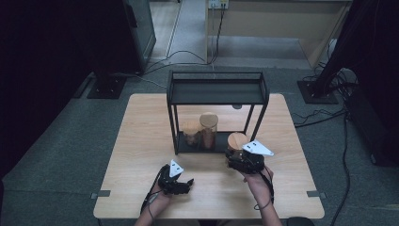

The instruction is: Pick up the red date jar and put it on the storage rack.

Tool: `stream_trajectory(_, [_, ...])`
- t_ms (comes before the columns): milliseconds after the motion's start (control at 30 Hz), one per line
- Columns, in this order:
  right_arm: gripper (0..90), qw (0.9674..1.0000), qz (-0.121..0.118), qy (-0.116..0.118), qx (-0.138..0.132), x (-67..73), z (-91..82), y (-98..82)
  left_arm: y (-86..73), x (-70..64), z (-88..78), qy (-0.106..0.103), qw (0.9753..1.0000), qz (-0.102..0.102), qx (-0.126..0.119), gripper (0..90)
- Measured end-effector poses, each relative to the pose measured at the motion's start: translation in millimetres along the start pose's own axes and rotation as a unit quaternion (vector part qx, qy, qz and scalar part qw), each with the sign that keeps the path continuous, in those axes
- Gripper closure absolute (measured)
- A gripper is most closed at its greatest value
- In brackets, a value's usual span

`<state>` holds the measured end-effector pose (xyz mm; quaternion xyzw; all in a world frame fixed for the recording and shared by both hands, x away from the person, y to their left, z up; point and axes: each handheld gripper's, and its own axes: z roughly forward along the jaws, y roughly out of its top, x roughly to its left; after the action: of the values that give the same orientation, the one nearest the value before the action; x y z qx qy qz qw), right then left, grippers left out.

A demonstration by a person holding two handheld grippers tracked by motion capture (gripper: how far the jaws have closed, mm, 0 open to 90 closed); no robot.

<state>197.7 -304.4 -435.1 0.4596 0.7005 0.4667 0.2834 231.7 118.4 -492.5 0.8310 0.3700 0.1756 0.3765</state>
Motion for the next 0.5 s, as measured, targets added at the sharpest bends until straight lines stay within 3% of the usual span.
stream_trajectory(500, [25.2,1.0000,0.003,-0.008,-0.003,1.9,13.7,7.5,0.3,-0.5,0.3,0.001,1.0000,0.000,0.000,18.0])
